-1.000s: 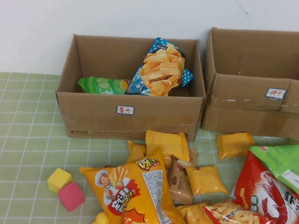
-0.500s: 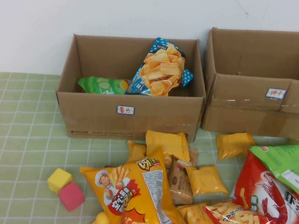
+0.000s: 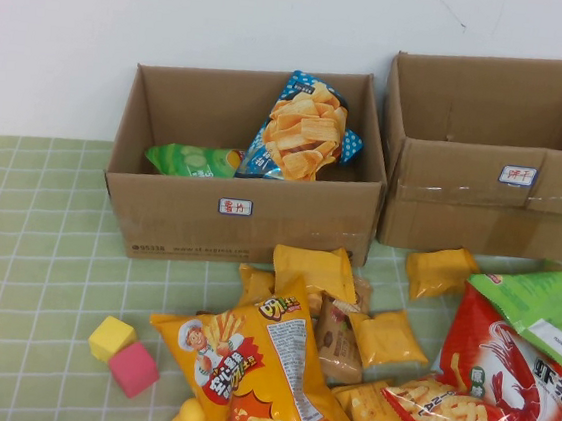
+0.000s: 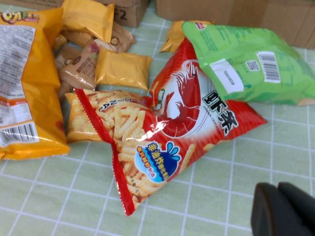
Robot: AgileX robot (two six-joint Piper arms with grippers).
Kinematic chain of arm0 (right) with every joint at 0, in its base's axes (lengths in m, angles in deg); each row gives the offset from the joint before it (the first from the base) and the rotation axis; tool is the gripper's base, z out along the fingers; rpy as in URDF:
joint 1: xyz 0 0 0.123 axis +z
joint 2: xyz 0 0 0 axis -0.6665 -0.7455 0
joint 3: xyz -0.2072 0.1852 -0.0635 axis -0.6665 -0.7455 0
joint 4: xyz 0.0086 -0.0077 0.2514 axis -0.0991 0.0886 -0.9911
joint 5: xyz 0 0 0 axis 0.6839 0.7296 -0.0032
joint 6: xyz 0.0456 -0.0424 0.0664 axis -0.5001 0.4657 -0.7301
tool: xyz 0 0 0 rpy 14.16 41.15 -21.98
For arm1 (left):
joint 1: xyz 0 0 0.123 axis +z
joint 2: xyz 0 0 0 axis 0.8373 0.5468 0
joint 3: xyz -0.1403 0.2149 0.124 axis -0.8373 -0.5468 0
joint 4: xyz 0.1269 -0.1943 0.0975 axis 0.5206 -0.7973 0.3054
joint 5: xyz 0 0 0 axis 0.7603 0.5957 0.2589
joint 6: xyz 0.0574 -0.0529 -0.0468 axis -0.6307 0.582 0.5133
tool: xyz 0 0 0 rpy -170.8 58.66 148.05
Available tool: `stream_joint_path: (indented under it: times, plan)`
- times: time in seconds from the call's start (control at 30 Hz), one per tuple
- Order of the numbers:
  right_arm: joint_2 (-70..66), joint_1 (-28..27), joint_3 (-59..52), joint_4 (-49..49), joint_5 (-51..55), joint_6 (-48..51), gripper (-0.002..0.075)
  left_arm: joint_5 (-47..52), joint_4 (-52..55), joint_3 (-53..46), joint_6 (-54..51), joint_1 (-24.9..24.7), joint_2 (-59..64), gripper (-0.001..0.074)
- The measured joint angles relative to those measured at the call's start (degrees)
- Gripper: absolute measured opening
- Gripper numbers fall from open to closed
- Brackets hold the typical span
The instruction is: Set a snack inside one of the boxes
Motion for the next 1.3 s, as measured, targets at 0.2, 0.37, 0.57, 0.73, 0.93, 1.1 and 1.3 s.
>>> stream_joint_path:
  times: [0.2,0.37,0.57,0.73,0.93,1.1,1.3]
  plan:
    - [0.00,0.00,0.00,0.00,0.14,0.00,-0.0002,3.07,3.43,0.11,0.63,0.13,0.00,-0.0002]
    - [0.00,0.00,0.00,0.00,0.14,0.00,-0.0002,3.54,4.44,0.32,4.06,0.13,0.00,-0.0002]
    - [0.00,0.00,0.00,0.00,0.14,0.00,-0.0002,4.02,8.40,0.34,12.79,0.13,0.00,-0.0002]
    - [0.00,0.00,0.00,0.00,0.14,0.00,-0.0002,4.15,9.83,0.43,14.38,0.13,0.00,-0.0002]
    - [0.00,0.00,0.00,0.00,0.14,0.00,-0.0002,2.89,10.15,0.32,14.61,0.13,0.00,-0.0002]
    - [0.00,0.00,0.00,0.00,0.14,0.00,-0.0002,2.63,10.15,0.24,14.87,0.13,0.00,-0.0002]
    - [0.00,0.00,0.00,0.00,0.14,0.00,-0.0002,2.63,10.36,0.24,15.14,0.13,0.00,-0.0002]
